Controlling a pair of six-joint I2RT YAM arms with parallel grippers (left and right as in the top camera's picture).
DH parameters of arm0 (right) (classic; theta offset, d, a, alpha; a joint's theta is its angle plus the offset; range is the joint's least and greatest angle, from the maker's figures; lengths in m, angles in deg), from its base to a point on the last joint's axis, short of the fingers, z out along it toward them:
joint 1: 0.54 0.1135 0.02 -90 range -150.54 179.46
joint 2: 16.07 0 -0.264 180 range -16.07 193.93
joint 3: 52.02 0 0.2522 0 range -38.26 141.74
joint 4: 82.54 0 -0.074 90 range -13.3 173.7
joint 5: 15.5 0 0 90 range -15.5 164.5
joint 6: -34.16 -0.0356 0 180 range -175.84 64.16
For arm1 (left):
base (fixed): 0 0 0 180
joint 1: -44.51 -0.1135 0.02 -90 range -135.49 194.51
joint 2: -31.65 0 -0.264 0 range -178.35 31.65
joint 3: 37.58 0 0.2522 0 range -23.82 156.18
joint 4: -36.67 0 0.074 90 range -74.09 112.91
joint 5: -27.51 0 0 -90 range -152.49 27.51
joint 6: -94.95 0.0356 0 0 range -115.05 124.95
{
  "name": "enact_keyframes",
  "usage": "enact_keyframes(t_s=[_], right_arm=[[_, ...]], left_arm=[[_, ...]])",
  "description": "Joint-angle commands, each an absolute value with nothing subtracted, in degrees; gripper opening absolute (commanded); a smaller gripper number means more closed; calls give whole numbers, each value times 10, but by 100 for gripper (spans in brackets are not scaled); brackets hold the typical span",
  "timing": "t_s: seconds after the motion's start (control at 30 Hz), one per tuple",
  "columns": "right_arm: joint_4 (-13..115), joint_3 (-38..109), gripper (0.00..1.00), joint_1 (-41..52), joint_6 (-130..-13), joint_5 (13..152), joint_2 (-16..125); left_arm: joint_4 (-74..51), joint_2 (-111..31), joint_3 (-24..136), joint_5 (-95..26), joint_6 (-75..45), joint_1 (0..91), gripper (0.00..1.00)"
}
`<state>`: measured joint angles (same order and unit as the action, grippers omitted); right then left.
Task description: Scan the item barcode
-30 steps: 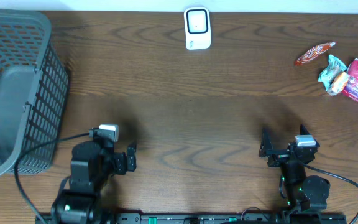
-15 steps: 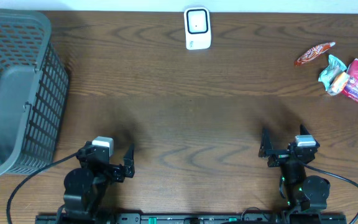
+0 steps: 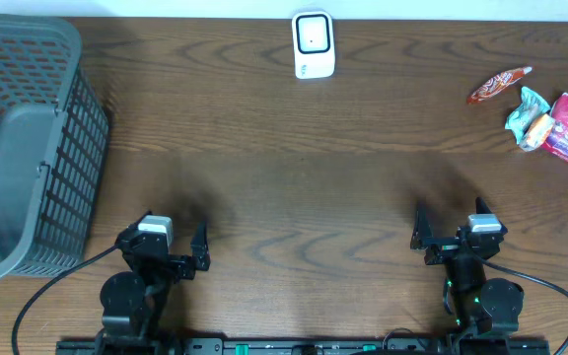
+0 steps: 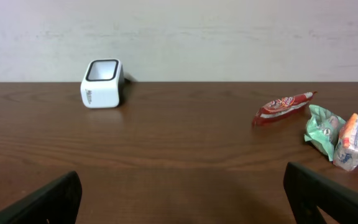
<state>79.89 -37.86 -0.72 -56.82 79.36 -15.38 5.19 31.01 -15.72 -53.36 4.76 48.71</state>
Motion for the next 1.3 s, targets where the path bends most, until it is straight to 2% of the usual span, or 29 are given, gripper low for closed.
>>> enact_keyframes(t_s=[0.0,0.23,0.33,0.67,1.27], right_arm=[[796,-379,99,-4,-566,789,-158],[796,-379,99,-4,-566,789,-158],[796,-379,99,-4,-566,789,-158],[796,-379,99,-4,-566,789,-158],[796,-379,99,-4,-566,789,-158]], left_arm=[[95,316,-178,-526,43,484,98],[243,316,-237,-526,43,484,98],[252,316,-236,-536,43,482,98],[194,316,-236,-548,38,433,98],[191,316,-236,-563,41,432,98]])
